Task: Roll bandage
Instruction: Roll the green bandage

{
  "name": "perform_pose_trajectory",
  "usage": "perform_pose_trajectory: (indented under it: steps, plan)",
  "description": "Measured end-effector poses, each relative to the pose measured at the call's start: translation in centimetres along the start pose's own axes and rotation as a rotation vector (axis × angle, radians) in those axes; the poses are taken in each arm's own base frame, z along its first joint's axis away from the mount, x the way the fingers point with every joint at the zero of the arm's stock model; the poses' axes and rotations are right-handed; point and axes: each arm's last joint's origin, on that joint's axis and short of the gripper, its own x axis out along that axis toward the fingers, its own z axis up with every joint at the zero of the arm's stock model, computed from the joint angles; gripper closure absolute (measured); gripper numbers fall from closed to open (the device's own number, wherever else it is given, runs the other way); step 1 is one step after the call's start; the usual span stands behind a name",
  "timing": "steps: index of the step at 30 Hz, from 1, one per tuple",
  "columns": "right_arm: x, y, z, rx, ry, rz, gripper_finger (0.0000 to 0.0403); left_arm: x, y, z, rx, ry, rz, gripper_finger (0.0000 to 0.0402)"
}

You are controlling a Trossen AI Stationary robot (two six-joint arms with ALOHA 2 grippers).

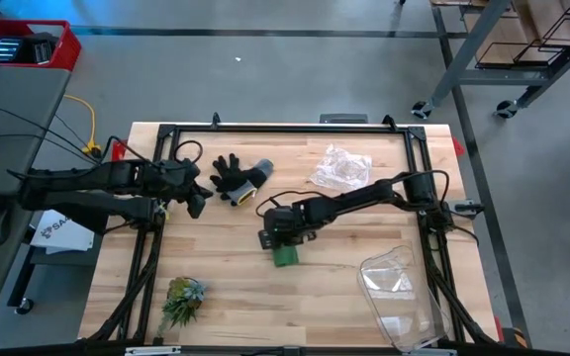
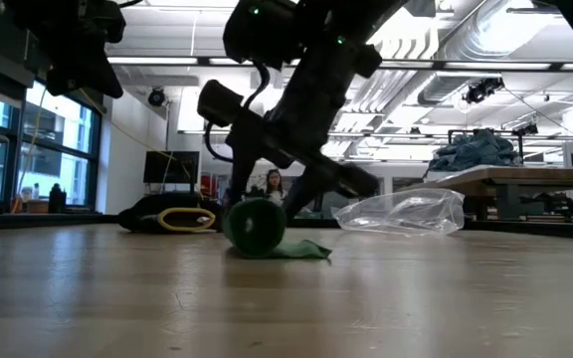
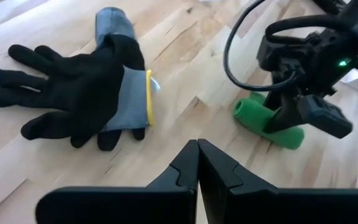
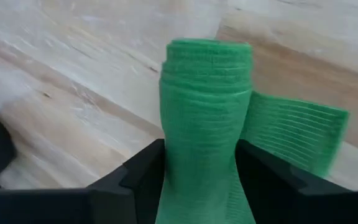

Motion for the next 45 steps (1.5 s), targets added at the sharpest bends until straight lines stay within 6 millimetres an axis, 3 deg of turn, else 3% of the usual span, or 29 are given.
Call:
perform_pose_trajectory:
  steps: [20, 29, 32, 37, 41, 45]
  plan:
    - [-2.0, 0.3, 0.3, -0.109, 0.074, -0.141, 0.0213, 0.4, -0.1, 0.0, -0.015, 0.014, 0.013, 0.0402]
    - [-5.2, 0.7, 0.1, -0.151, 0.008, -0.147, 0.0213, 1.6, -0.4, 0.2, -0.006, 0.056, 0.045, 0.0401]
    - [-5.1, 1.3, -0.5, -0.173, 0.015, -0.090, 0.0213, 2.0, -0.6, 0.3, -0.005, 0.061, 0.049, 0.0401]
    - [-4.9, 3.8, -2.0, -0.289, 0.057, 0.149, 0.0214, 2.4, -1.0, 0.7, 0.023, 0.034, 0.029, 0.0402]
    - [-4.6, 3.6, -0.8, -0.268, 0.017, 0.146, 0.0250, 2.6, -1.0, 0.7, 0.026, 0.041, 0.034, 0.0401]
    - [-3.5, 3.2, 0.5, -0.252, 0.012, 0.136, 0.0363, 2.6, -1.0, 0.7, 0.022, 0.041, 0.034, 0.0402]
